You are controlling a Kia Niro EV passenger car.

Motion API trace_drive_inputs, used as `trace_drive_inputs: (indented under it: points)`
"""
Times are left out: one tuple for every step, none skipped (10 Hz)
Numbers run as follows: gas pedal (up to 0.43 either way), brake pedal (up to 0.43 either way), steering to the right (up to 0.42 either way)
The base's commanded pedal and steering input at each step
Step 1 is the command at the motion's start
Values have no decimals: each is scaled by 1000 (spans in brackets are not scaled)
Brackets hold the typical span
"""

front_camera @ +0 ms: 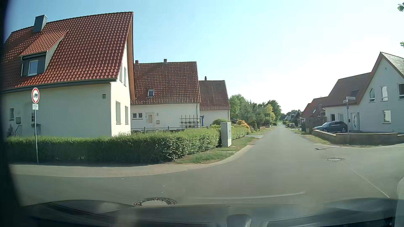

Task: Follow the waypoints while adhering to traffic rules and regulations

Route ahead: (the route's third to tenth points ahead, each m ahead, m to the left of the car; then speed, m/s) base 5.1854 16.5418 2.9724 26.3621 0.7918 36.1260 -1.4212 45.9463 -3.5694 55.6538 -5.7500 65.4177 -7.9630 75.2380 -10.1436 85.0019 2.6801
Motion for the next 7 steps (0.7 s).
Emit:
trace_drive_inputs:
  points:
    - [87, 6, -496]
    - [87, 6, -514]
    - [87, 6, -540]
    - [87, 6, -567]
    - [79, 6, -591]
    - [59, 6, -619]
    - [59, 6, -644]
